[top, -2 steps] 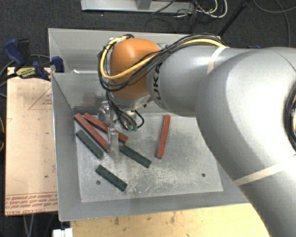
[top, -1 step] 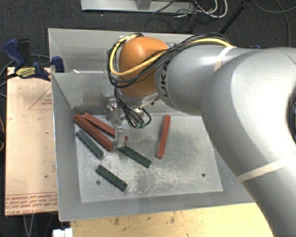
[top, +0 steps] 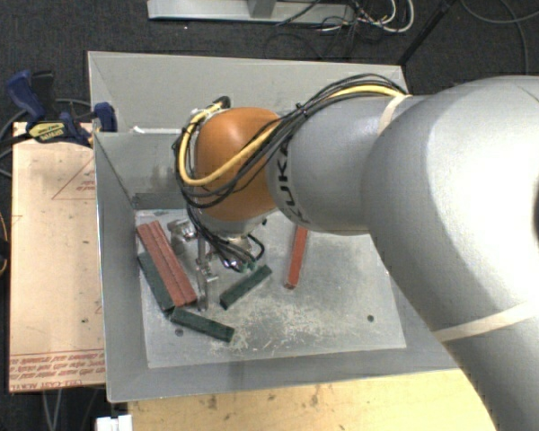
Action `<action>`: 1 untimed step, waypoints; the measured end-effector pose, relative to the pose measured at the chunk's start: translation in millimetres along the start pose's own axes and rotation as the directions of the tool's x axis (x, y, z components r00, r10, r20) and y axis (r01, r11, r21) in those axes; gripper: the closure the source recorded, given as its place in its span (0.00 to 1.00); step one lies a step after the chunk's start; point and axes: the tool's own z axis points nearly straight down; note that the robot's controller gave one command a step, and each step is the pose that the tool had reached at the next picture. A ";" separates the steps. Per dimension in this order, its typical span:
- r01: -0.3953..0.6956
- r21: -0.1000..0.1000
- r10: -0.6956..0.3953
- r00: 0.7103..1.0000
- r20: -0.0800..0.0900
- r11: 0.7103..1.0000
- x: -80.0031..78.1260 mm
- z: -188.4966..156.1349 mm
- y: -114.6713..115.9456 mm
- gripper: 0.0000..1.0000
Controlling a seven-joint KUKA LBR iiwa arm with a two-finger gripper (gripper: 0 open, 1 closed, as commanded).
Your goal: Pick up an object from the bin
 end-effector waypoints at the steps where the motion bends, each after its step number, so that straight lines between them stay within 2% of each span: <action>1: 0.030 0.000 -0.030 1.000 -0.004 1.000 64.2 0.3 14.4 0.00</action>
Offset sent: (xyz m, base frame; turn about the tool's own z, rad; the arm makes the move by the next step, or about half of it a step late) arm -0.0632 -0.0072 0.0001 -0.0282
